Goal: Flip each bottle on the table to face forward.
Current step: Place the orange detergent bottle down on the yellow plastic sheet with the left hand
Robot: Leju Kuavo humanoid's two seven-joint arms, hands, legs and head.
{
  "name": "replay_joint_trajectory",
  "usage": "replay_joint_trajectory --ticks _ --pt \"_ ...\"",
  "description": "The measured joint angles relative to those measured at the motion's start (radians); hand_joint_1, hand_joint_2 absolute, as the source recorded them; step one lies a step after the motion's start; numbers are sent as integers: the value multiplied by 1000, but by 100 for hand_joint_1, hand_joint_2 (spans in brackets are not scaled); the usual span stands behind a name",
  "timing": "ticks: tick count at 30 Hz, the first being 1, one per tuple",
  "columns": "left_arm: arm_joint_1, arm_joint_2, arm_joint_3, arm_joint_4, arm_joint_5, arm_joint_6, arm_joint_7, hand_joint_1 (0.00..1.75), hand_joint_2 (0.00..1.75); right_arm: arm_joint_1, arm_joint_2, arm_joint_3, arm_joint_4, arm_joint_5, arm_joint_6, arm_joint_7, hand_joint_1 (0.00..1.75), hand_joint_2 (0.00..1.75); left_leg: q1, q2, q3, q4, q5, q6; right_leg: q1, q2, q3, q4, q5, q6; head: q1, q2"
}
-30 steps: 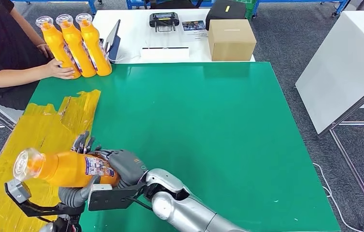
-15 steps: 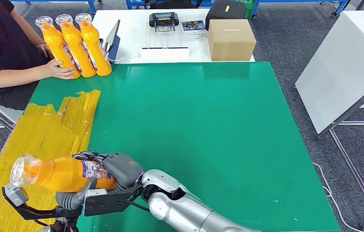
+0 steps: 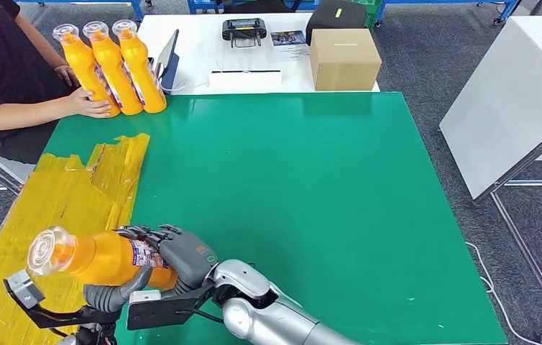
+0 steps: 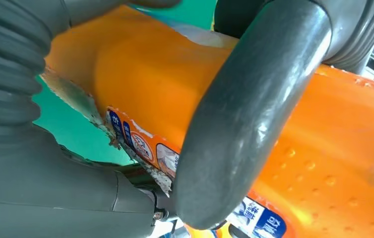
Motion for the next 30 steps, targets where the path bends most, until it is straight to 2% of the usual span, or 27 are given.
replay_joint_trajectory --ticks 6,9,13,17,24,30 --pt "0 -8 4 -20 -46 27 -18 175 175 19 -23 -9 -56 11 -4 7 0 175 0 0 0 0 0 0 0 0 0 0 0 0 0 0" --pt "-2 -16 22 -40 -140 101 -62 175 175 41 -50 -35 -105 22 -21 16 0 175 0 0 0 0 0 0 0 0 0 0 0 0 0 0" --pt "-5 -24 79 -75 -267 200 -118 175 175 88 -116 -109 -208 36 -21 25 0 175 0 -1 0 0 0 0 0 0 1 0 0 0 0 0" --pt "-6 -29 133 -103 -464 318 -178 175 175 130 -169 -189 -307 54 -6 12 0 175 0 -1 0 0 0 0 0 0 1 0 0 0 0 0" --pt "-13 -36 173 -115 -553 389 -193 175 175 165 -210 -240 -397 63 3 6 0 175 0 -1 0 0 0 0 0 0 1 0 0 0 0 0" --pt "-51 -35 208 -80 -787 600 -190 175 175 175 -229 -245 -447 65 9 3 0 175 0 -1 0 0 0 0 0 0 1 0 0 0 0 0"
